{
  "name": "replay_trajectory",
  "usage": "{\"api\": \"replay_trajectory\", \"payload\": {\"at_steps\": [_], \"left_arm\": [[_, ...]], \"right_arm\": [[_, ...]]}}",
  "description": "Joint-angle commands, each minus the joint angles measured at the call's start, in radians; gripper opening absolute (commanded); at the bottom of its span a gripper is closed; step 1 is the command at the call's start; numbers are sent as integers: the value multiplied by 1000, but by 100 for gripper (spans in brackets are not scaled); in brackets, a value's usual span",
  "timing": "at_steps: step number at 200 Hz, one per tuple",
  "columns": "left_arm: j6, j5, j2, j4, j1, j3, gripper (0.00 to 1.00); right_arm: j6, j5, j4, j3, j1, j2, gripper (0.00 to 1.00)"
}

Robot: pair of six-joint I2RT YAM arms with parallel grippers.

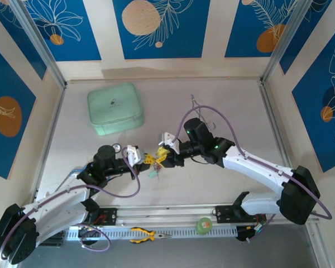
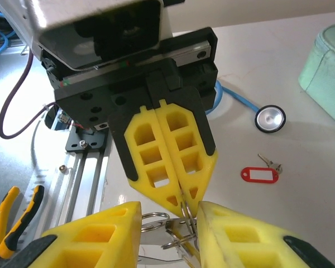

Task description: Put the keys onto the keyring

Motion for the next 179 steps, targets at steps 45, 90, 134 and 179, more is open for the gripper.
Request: {"api": "replay_trajectory", "payload": {"at_steps": [45, 90, 134, 179], "left_arm": [[3, 30, -9, 34, -4, 11, 0], [-4, 49, -8, 43, -5, 10, 0], [-12, 62, 0, 65, -5, 8, 0], [-44, 66, 30, 127, -4, 9, 0]], "right_arm": [[0, 17, -6, -6, -7, 29, 24], [-26, 19, -13, -6, -7, 45, 19], [-50, -1, -17, -9, -8, 55, 16], [-80, -48, -19, -3, -17, 64, 0]]}}
